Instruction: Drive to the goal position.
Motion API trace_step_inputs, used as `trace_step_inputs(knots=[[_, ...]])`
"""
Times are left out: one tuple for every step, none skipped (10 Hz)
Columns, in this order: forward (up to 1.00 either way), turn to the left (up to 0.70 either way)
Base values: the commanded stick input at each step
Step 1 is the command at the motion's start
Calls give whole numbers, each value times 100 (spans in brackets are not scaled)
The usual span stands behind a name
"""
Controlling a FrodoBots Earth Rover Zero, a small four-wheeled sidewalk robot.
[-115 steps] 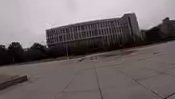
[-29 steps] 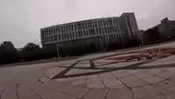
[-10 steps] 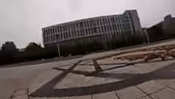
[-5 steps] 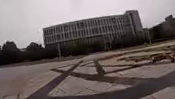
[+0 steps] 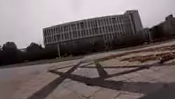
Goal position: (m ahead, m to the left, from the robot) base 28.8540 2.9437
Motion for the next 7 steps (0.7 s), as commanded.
trace_step_inputs(knots=[[70,-17],[70,-4],[70,-1],[70,0],[70,0],[70,0],[70,0]])
